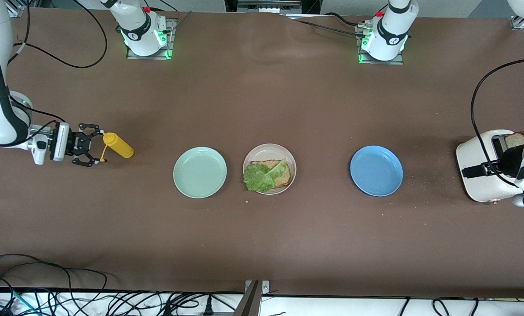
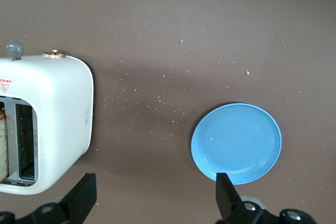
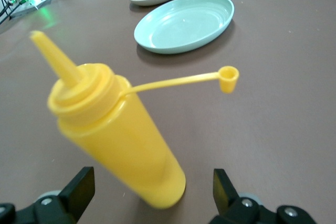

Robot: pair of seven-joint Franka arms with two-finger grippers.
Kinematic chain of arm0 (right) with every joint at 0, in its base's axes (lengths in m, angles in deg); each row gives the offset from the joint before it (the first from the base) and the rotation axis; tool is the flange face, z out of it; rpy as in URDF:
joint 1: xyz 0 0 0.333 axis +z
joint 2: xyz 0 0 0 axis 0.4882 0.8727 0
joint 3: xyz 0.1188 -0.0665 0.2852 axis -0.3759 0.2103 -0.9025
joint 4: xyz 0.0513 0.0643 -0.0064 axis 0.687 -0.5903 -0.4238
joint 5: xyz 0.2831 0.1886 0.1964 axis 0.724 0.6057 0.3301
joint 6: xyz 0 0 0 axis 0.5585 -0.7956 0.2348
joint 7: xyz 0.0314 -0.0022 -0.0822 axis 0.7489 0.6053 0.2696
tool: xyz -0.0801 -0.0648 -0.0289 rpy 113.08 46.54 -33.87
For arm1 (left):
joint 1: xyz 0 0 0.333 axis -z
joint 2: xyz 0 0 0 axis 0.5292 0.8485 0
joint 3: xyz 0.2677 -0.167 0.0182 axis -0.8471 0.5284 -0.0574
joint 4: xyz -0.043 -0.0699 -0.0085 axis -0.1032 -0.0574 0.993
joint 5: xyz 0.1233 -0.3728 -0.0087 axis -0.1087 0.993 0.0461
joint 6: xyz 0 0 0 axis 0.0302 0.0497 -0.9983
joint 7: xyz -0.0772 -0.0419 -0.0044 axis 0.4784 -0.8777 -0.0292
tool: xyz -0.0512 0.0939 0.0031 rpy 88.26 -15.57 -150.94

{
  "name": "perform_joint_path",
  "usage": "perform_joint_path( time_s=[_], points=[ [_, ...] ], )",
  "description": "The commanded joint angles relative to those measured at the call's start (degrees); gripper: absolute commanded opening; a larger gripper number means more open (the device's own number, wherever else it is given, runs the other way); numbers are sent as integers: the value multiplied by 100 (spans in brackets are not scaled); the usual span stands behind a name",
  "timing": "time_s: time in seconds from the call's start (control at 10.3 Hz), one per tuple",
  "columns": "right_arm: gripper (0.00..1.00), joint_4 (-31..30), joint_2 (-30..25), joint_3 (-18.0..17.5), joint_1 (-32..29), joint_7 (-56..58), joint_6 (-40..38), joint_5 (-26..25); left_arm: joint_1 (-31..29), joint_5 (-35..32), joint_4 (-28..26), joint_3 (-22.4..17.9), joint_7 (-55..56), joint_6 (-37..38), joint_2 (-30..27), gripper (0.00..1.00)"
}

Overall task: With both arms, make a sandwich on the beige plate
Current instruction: 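Grasp the yellow squeeze bottle with the right gripper, then lift the bottle and carry it toward the beige plate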

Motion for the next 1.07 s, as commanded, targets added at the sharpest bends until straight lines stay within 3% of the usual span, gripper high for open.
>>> perform_joint_path(
  time_s=[0.0, 0.1, 0.19, 0.29, 0.39, 0.68, 0.87, 0.97],
  points=[
    [100, -24, 176, -49, 129, 306, 131, 382, 37, -198, -54, 14, 43, 63, -77, 100],
    [97, -85, 185, -49, 208, 333, 149, 522, 37, -198, -54, 14, 43, 63, -77, 100],
    [49, -103, 168, -49, 313, 446, 262, 645, 37, -198, -54, 14, 43, 63, -77, 100],
    [12, -103, 168, -49, 375, 482, 324, 707, 37, -198, -54, 14, 43, 63, -77, 100],
    [0, -95, 142, -49, 480, 482, 429, 725, 37, -198, -54, 14, 43, 63, -77, 100],
    [0, 89, -139, -14, 1294, -120, 1288, 630, 37, -198, -63, 14, 43, 63, -77, 100],
    [0, 256, -324, -5, 2067, -1479, 2009, 96, 37, -198, -63, 14, 43, 63, -77, 100],
    [0, 544, -324, 4, 2420, -2322, 2169, -438, 37, -198, -63, 14, 43, 63, -77, 100]
  ],
)
